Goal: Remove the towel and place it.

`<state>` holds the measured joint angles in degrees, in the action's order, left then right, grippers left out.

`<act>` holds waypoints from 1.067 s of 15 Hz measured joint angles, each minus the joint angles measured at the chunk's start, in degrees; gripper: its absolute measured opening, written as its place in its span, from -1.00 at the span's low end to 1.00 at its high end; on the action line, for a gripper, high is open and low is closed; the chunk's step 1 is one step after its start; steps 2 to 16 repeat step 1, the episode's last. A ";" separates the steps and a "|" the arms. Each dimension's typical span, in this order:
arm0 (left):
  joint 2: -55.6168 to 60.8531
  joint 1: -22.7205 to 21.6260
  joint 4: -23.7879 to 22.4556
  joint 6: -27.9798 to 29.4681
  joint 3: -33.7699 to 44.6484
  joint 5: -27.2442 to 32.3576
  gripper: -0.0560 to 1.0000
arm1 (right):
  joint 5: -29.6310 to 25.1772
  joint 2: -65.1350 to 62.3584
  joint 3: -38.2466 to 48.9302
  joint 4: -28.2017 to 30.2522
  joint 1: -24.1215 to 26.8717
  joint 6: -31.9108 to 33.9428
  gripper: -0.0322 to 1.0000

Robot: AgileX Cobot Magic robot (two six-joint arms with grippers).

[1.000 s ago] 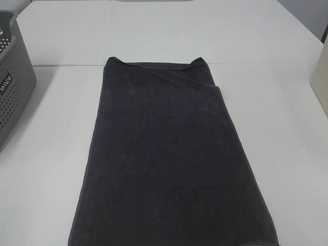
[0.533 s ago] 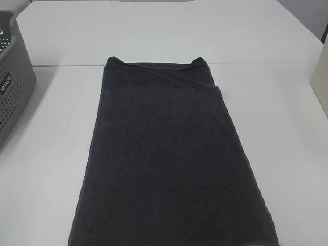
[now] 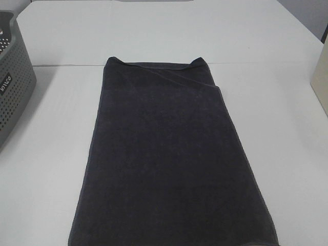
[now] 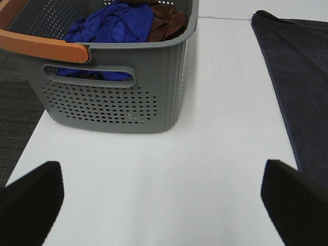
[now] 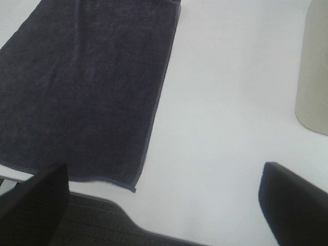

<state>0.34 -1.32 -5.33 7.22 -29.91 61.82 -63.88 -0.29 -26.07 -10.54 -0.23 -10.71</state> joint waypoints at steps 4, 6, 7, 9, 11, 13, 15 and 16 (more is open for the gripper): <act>0.00 0.00 0.00 0.00 0.00 0.00 0.98 | 0.00 0.00 0.00 0.00 0.00 0.00 0.92; 0.00 0.00 0.00 0.00 0.00 0.00 0.98 | 0.00 0.00 0.00 0.00 0.00 0.00 0.92; 0.00 0.00 0.00 0.00 0.00 0.00 0.98 | 0.00 0.00 0.00 0.00 0.00 0.00 0.92; 0.00 0.00 0.00 0.00 0.00 0.00 0.98 | 0.00 0.00 0.00 0.00 0.00 0.00 0.92; 0.00 0.00 0.00 0.00 0.00 0.00 0.98 | 0.00 0.00 0.00 0.00 0.00 0.00 0.92; 0.00 0.00 0.00 0.00 0.00 0.00 0.98 | 0.00 0.00 0.00 0.00 0.00 0.00 0.92; 0.00 0.00 0.00 0.00 0.00 0.00 0.98 | 0.00 0.00 0.00 0.00 0.00 0.00 0.92; 0.00 0.00 0.00 0.00 0.00 0.00 0.98 | 0.00 0.00 0.00 0.00 0.00 0.00 0.92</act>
